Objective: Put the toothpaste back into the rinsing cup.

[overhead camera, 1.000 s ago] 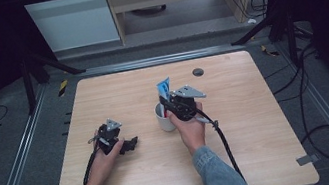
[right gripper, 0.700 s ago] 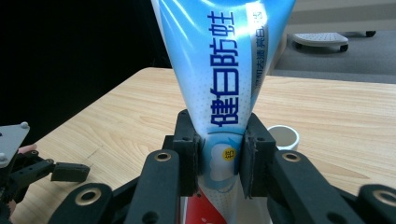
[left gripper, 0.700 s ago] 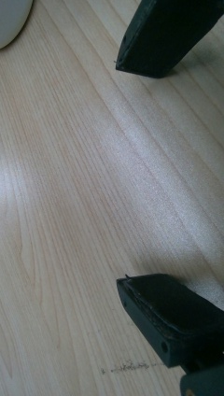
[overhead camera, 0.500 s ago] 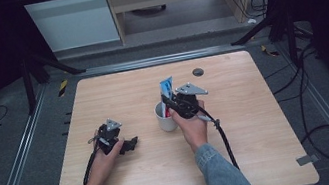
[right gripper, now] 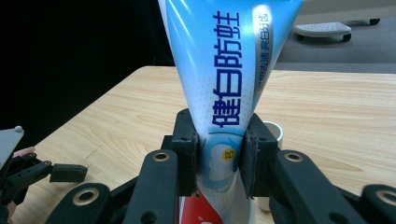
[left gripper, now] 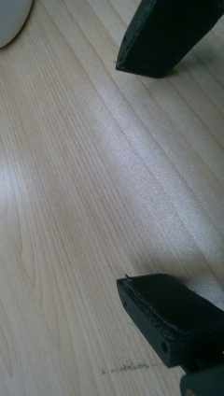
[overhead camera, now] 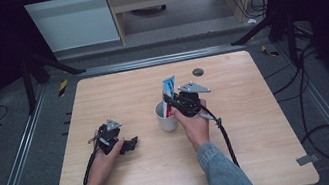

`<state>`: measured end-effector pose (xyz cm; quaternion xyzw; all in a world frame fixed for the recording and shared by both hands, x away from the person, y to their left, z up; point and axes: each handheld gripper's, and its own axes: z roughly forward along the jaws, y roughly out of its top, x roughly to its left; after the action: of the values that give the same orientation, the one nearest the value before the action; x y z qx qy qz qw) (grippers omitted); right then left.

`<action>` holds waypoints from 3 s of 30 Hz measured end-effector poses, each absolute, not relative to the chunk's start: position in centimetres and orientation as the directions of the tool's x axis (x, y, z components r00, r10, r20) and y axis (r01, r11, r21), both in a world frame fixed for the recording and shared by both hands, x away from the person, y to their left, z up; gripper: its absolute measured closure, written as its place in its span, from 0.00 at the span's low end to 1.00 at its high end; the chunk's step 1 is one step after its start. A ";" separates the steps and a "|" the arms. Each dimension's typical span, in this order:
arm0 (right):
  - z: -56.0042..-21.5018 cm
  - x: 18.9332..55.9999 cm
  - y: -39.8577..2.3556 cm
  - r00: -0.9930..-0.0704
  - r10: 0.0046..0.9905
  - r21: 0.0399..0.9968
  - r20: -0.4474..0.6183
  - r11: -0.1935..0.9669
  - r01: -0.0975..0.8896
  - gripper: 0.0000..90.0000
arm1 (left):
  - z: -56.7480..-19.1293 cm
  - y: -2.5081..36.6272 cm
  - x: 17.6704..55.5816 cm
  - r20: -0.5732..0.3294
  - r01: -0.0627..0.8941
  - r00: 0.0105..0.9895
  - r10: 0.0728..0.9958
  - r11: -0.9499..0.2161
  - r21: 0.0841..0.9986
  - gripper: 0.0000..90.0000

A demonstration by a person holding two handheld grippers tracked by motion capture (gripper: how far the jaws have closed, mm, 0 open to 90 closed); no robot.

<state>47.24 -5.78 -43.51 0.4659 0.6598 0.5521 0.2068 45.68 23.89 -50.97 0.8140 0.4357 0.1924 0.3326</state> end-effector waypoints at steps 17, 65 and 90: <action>-43.4 47.3 -6.0 -0.478 0.845 0.918 0.241 -0.038 0.395 0.76 | -51.0 23.9 45.7 0.023 0.581 0.546 0.837 -0.399 0.709 0.00; -42.7 47.1 -6.0 -0.454 0.875 0.921 0.167 0.026 0.389 0.52 | -51.0 23.9 45.7 0.023 0.581 0.547 0.837 -0.399 0.709 0.00; -41.9 46.5 -6.2 -0.455 0.884 0.925 0.108 0.078 0.372 0.25 | -51.0 23.9 45.7 0.021 0.581 0.545 0.838 -0.395 0.711 0.00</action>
<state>46.53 -6.22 -41.94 0.4559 0.6886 0.5032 0.2546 45.68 23.86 -50.99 0.8128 0.4366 0.1924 0.3343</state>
